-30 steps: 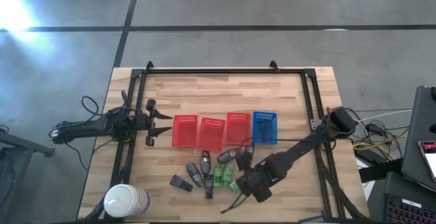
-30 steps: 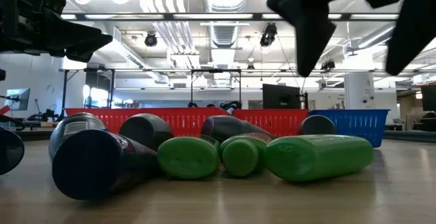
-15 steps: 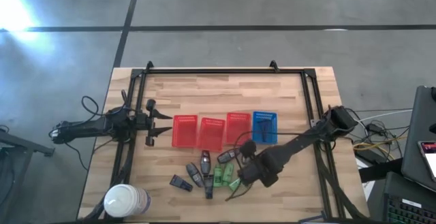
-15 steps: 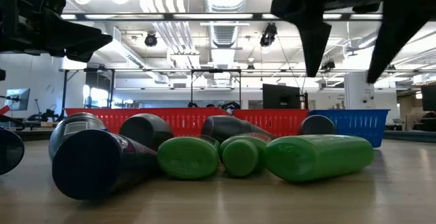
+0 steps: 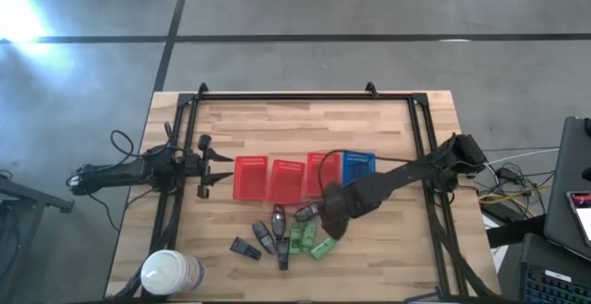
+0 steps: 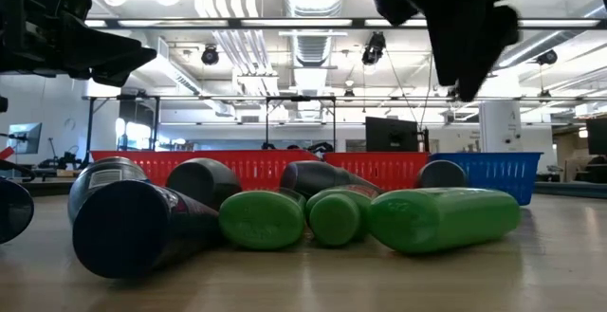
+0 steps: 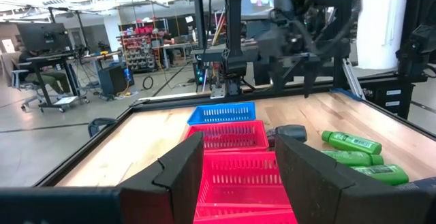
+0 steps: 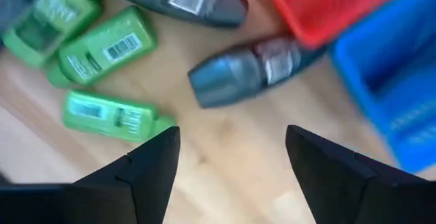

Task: Pick & Place Travel size toiletries
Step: Put the deodorant into the right red bin

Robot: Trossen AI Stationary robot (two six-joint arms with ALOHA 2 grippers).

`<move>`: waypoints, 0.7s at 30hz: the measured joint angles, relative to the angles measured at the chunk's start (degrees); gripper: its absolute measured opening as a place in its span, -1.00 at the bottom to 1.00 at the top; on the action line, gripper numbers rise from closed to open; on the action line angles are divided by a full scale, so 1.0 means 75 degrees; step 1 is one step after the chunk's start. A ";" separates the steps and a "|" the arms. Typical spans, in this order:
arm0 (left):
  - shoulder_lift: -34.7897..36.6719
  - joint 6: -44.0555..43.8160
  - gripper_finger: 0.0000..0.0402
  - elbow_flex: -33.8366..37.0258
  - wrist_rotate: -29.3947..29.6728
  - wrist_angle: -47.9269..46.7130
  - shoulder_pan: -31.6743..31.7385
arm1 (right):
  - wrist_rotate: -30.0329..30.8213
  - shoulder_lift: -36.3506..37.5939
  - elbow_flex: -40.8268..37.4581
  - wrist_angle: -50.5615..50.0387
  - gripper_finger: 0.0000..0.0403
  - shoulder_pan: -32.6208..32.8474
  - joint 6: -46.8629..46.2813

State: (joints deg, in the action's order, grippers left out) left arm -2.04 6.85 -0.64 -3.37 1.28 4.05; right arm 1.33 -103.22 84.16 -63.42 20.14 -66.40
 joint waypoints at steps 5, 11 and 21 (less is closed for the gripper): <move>0.0000 0.0000 -0.06 0.0001 0.0002 0.0002 -0.0002 | -0.0363 0.0000 -0.0009 -0.0041 0.26 0.0280 -0.1723; 0.0000 0.0000 -0.06 0.0000 0.0002 0.0003 0.0001 | -0.0121 0.0000 -0.0108 -0.0060 0.22 0.0518 -0.1884; 0.0000 0.0000 -0.06 0.0003 0.0002 0.0000 0.0001 | -0.0177 0.0000 -0.0128 0.0030 0.13 0.0534 -0.1732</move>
State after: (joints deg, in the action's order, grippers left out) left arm -2.04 6.85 -0.62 -3.36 1.28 4.05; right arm 0.01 -103.22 83.20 -63.20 24.15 -79.39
